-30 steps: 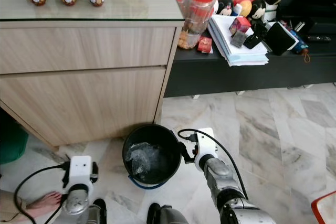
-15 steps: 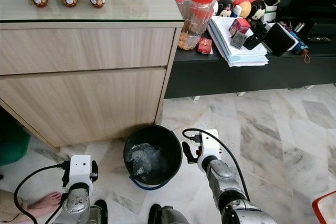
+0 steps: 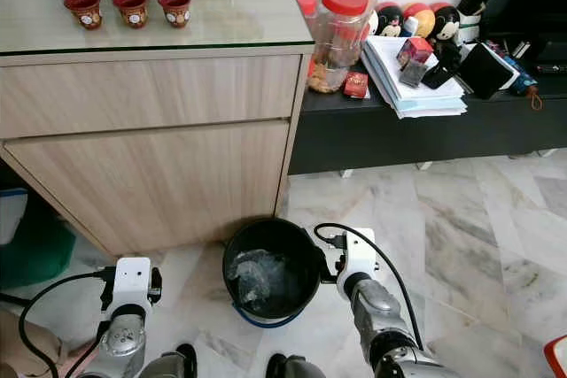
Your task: Picking trash to rubbish bin
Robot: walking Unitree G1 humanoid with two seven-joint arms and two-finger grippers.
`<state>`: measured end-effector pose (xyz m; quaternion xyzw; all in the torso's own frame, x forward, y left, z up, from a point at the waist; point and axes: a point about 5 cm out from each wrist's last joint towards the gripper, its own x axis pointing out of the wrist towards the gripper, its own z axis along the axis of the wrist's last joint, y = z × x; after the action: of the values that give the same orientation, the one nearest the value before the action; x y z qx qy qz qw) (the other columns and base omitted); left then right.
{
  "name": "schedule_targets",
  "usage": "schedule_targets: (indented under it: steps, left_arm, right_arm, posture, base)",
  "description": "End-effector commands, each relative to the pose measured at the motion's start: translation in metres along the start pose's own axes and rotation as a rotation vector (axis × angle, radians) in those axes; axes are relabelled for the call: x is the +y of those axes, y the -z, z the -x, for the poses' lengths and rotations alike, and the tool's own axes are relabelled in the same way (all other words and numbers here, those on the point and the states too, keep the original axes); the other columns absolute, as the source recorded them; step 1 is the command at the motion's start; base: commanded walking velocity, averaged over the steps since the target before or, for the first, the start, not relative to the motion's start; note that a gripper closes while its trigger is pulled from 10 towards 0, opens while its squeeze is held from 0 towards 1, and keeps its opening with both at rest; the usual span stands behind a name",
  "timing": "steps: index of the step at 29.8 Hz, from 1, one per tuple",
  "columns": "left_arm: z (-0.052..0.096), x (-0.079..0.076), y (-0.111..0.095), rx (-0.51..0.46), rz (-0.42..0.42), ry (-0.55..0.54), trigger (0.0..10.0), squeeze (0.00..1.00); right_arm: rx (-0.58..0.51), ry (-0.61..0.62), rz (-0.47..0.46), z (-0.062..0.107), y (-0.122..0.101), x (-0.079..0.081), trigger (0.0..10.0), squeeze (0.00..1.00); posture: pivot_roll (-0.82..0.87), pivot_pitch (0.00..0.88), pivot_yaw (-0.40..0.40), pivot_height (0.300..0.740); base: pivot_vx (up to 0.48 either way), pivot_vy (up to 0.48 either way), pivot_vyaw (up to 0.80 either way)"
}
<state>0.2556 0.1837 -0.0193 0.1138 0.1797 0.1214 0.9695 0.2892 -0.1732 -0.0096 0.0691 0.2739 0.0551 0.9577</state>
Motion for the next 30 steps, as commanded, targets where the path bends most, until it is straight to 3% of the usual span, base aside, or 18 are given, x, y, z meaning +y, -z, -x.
schedule_targets:
  steps: [1,11,30]
  left_arm:
    - [0.004,-0.009,0.006,0.034,-0.02,0.039,10.0,0.0]
    - [0.003,-0.019,0.0,0.021,-0.011,0.059,10.0,0.0]
    - [0.001,-0.017,-0.001,0.02,-0.012,0.055,10.0,0.0]
  right_arm:
    - [0.01,0.025,-0.008,0.003,0.005,-0.006,10.0,0.0]
    - [0.002,0.044,0.002,0.003,0.003,-0.009,10.0,0.0]
    - [0.001,0.046,0.014,0.003,0.0,-0.01,10.0,0.0]
  posture:
    - [0.11,0.153,-0.129,0.74]
    - [0.11,0.133,-0.139,0.74]
    - [0.09,0.149,-0.153,0.74]
  base:
    - [-0.285,0.0,0.0]
    - [-0.288,0.0,0.0]
    - [-0.282,0.0,0.0]
